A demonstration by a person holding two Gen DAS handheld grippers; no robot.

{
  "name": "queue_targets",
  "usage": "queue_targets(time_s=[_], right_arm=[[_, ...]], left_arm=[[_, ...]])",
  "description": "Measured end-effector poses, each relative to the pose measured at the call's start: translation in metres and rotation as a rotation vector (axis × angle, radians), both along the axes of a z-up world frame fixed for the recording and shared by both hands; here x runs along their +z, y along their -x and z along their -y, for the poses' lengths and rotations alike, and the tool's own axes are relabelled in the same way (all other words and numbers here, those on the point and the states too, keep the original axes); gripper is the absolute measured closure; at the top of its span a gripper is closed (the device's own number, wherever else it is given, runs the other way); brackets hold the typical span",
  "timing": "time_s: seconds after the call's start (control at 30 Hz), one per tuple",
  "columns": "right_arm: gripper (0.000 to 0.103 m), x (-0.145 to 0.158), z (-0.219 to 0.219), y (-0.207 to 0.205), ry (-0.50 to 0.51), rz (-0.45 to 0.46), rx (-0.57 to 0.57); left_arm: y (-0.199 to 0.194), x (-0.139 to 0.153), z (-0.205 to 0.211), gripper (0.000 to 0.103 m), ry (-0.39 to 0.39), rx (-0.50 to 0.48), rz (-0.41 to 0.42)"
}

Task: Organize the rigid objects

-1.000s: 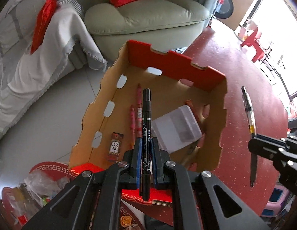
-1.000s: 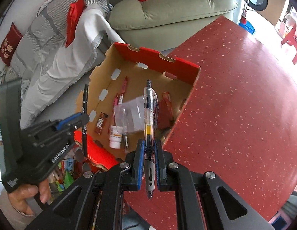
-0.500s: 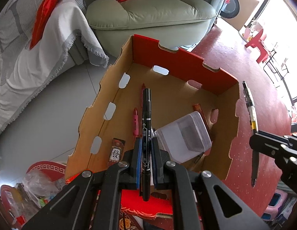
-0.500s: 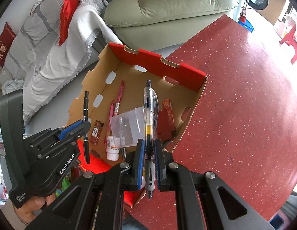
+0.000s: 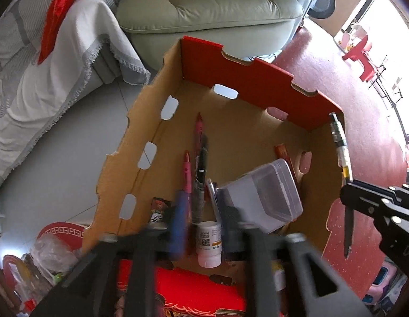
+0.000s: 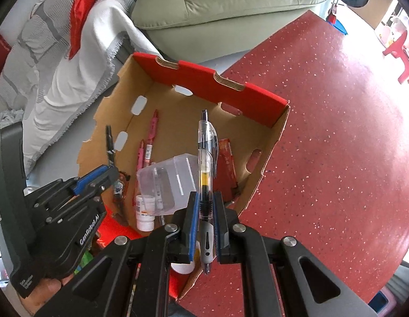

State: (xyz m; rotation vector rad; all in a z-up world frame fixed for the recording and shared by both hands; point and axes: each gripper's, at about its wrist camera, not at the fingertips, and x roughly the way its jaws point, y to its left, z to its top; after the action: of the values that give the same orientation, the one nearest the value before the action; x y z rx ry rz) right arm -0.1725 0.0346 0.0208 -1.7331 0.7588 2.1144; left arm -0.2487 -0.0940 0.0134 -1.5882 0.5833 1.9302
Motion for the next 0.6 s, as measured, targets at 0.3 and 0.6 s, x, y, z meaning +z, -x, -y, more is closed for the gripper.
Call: queue_targets(time_s=[0.3, 0.6], right_arm=[[0.000, 0.013, -0.003, -0.012, -0.003, -0.036, -0.011], [0.000, 0.048, 0.030, -0.077, -0.075, -0.063, 0.027]], left_arm=[[-0.006, 0.010, 0.010, 0.000, 0.011, 0.017, -0.052], [-0.024, 0.044, 0.029, 0.000, -0.108, -0.037, -0.014]])
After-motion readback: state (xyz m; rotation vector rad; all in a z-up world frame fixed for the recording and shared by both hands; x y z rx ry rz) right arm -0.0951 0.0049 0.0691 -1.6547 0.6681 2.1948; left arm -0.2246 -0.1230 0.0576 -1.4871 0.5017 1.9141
